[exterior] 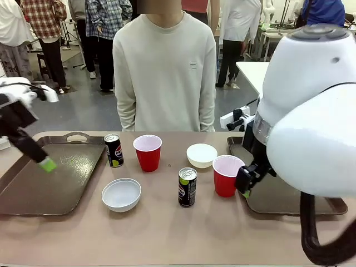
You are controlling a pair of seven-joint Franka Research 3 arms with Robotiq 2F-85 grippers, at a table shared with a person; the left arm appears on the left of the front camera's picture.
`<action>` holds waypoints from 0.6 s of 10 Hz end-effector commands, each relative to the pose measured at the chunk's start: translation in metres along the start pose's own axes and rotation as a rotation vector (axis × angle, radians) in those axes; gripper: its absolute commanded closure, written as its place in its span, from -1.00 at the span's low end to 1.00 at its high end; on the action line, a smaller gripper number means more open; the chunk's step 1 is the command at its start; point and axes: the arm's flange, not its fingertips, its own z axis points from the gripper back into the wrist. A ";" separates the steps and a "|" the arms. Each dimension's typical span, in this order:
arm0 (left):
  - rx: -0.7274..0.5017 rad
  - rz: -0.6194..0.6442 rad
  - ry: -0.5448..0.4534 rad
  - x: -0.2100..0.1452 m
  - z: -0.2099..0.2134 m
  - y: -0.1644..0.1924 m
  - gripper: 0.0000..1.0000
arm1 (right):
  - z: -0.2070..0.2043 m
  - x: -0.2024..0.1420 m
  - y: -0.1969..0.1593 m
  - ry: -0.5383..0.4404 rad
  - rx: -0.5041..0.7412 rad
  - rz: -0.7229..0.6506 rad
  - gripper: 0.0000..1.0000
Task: Prepare tableware on both trays.
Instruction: Pick up a Picnic Bowl from the table and place it on a Handle tray.
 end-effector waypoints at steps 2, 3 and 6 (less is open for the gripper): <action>0.000 0.000 0.000 0.000 0.000 0.000 -1.00 | 0.000 0.000 0.000 0.000 0.000 0.000 -1.00; 0.000 0.000 0.000 0.000 0.000 0.000 -1.00 | 0.000 0.000 0.000 0.000 0.000 0.000 -1.00; 0.107 0.135 0.024 -0.009 0.016 0.014 -1.00 | 0.010 -0.009 -0.050 -0.059 0.240 -0.059 -1.00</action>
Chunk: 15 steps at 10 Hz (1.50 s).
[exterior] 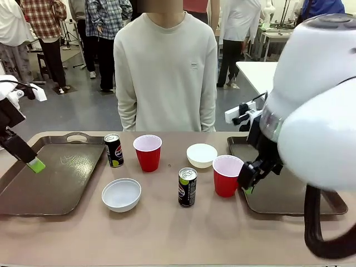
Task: Prepare tableware on both trays.
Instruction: Pick up a Picnic Bowl from the table and place it on a Handle tray.
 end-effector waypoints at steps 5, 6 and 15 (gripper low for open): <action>-0.689 0.075 -0.352 -0.024 0.030 0.110 -1.00 | -0.001 -0.084 -0.137 -0.250 0.601 -0.237 -1.00; -0.749 0.113 -0.371 -0.035 0.029 0.120 -1.00 | -0.008 -0.100 -0.141 -0.263 0.636 -0.265 -1.00; -0.729 0.478 -0.461 -0.147 0.000 0.187 -1.00 | -0.051 -0.203 -0.161 -0.266 0.761 -0.466 -1.00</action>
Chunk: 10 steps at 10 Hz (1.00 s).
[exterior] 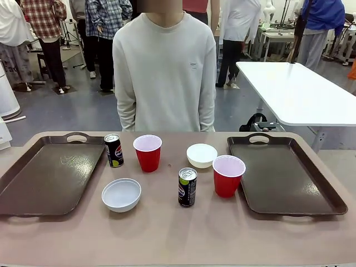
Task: Prepare tableware on both trays.
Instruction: Pick up a Picnic Bowl from the table and place it on a Handle tray.
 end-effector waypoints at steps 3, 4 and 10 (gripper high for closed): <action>0.189 -0.057 -0.029 -0.014 -0.006 -0.032 -1.00 | -0.091 -0.065 0.005 0.052 -0.104 0.011 -1.00; 0.218 -0.063 -0.029 -0.014 -0.007 -0.032 -1.00 | -0.093 -0.062 0.006 0.055 -0.111 0.009 -1.00; 0.170 -0.083 -0.029 -0.007 0.004 -0.029 -1.00 | -0.007 0.000 0.011 0.058 -0.084 0.011 -1.00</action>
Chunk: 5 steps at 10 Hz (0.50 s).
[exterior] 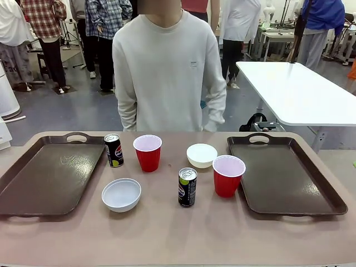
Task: Prepare tableware on both trays.
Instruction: Pick up a Picnic Bowl from the table and place it on a Handle tray.
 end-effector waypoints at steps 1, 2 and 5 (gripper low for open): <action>-0.016 -0.005 0.002 0.003 0.003 0.000 -1.00 | 0.001 -0.001 -0.002 -0.004 0.006 -0.002 -1.00; -0.016 -0.005 0.002 0.003 0.003 0.000 -1.00 | 0.001 -0.001 -0.002 -0.004 0.006 -0.002 -1.00; -0.016 -0.005 0.002 0.003 0.003 0.000 -1.00 | 0.001 -0.001 -0.002 -0.004 0.006 -0.002 -1.00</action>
